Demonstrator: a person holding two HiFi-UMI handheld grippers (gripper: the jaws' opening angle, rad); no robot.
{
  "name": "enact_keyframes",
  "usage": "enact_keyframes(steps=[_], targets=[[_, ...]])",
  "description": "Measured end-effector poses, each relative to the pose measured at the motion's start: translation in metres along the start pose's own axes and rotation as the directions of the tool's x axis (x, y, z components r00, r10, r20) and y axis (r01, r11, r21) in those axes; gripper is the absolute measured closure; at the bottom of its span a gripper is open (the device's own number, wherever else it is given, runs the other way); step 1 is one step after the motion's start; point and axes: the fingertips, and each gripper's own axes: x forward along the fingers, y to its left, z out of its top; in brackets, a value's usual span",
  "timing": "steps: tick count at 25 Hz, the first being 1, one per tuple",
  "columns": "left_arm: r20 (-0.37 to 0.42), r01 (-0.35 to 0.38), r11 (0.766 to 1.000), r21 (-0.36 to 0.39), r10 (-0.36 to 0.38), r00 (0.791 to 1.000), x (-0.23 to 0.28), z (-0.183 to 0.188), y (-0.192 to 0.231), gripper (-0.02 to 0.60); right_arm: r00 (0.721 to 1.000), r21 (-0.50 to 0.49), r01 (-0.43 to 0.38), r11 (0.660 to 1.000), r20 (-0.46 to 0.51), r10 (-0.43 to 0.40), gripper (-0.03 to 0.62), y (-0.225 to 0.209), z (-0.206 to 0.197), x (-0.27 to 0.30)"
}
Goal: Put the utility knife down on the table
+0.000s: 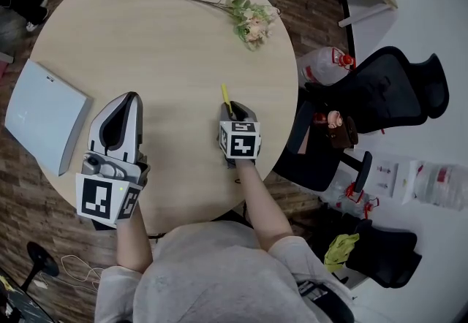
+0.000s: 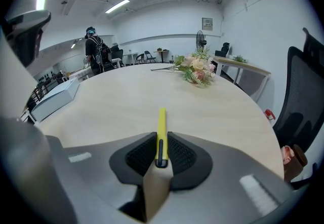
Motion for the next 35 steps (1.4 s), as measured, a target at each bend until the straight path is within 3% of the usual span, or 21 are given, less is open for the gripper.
enact_keyframes(steps=[12, 20, 23, 25, 35], targets=[[0.004, -0.002, 1.0, -0.019, 0.002, 1.0, -0.001, -0.006, 0.006, 0.575, 1.0, -0.029, 0.003, 1.0, -0.017, -0.004, 0.517, 0.002, 0.001, 0.0], [0.012, -0.009, 1.0, -0.008, 0.01, 1.0, -0.008, -0.002, 0.0, 0.575, 0.999, -0.031, -0.016, 0.999, 0.031, 0.017, 0.508, 0.007, 0.009, -0.011], [0.022, -0.012, 1.0, 0.003, 0.012, 1.0, -0.012, 0.005, -0.01, 0.575, 0.997, -0.032, -0.023, 0.999, 0.069, 0.025, 0.516, 0.007, 0.015, -0.022], [0.035, -0.013, 1.0, 0.013, 0.013, 0.999, -0.016, 0.012, -0.018, 0.575, 0.994, -0.048, -0.026, 0.999, 0.107, 0.031, 0.582, 0.006, 0.022, -0.033], [0.084, -0.021, 0.998, 0.058, 0.016, 0.996, -0.043, 0.043, -0.072, 0.575, 0.949, -0.079, -0.072, 0.994, 0.3, 0.093, 0.583, 0.002, 0.056, -0.122]])
